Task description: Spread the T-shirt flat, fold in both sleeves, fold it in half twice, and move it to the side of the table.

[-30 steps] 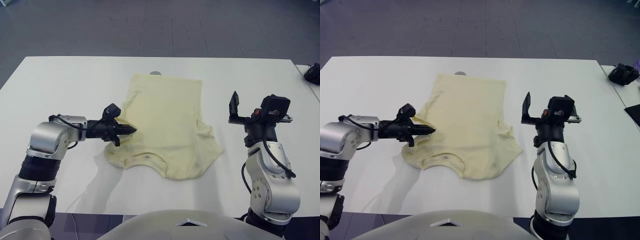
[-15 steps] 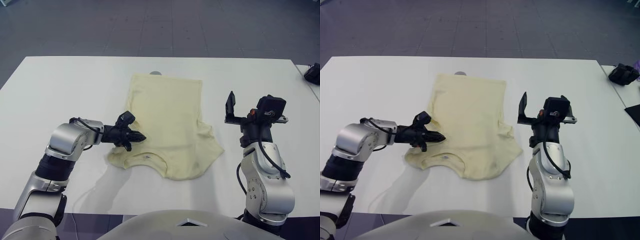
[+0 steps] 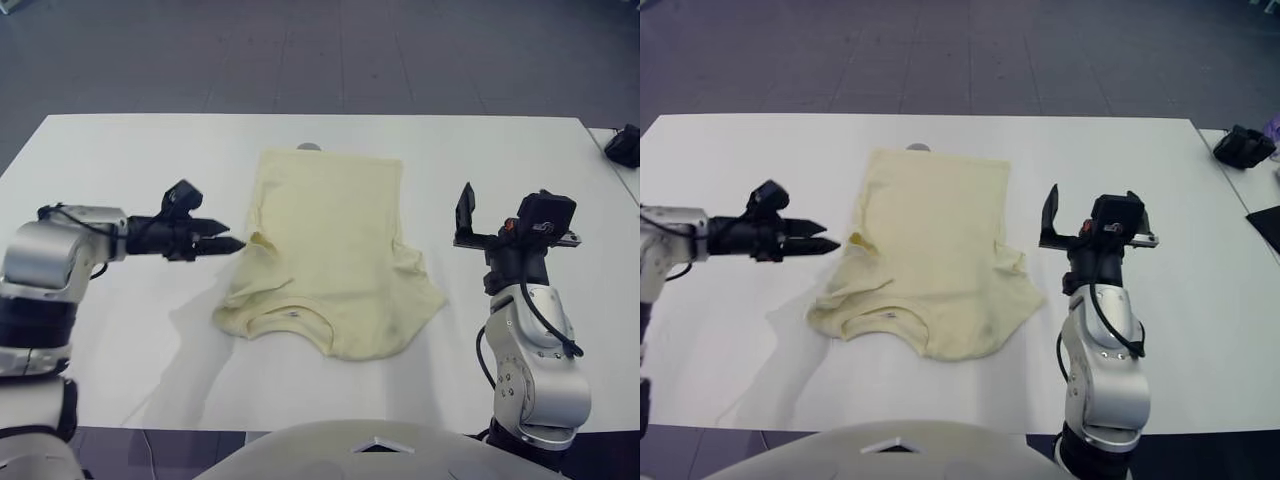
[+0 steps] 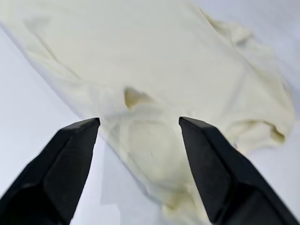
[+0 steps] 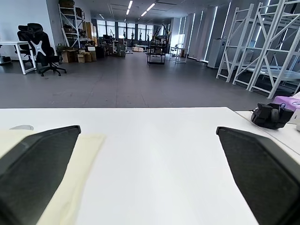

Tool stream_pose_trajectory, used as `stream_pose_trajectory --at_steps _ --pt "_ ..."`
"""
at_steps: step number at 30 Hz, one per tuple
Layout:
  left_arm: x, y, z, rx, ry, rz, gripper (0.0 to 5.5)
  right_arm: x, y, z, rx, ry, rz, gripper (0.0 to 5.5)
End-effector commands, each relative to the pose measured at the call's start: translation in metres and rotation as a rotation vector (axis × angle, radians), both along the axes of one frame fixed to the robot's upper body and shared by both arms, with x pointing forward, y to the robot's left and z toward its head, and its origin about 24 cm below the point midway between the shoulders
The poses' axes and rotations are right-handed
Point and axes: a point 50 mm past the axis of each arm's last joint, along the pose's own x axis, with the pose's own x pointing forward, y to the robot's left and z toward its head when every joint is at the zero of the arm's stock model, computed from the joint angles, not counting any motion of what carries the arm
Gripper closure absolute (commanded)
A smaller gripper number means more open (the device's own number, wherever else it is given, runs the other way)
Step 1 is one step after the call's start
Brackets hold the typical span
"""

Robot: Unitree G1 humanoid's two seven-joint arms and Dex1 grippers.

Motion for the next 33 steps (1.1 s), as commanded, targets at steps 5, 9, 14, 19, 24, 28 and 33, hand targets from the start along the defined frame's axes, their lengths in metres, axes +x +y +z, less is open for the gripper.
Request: stream_pose_trajectory --at_steps 5,9,14,19,24,28,33 --pt "-0.019 0.014 -0.012 0.142 -0.003 -0.028 0.86 -0.007 -0.006 0.001 -0.048 0.042 0.057 0.10" --pt "-0.019 0.002 -0.026 0.130 -0.008 -0.008 0.13 -0.006 -0.006 0.003 -0.058 0.045 0.081 0.10" --pt "-0.027 -0.006 -0.031 0.137 0.021 -0.056 0.13 -0.006 -0.005 0.002 -0.061 0.057 0.095 0.10" --pt "-0.033 -0.003 -0.040 0.211 0.045 -0.078 0.13 -0.009 -0.008 0.000 -0.067 0.069 0.080 0.10" --pt "-0.039 -0.006 -0.051 0.227 0.063 -0.099 0.13 -0.025 -0.015 -0.008 -0.037 0.139 0.058 0.10" --pt "-0.045 -0.020 -0.038 0.078 0.054 -0.109 0.13 -0.051 -0.015 -0.033 0.066 0.309 0.072 0.10" --pt "-0.035 -0.030 0.002 -0.142 -0.052 -0.084 0.13 -0.073 -0.005 -0.067 0.274 0.500 0.133 0.10"
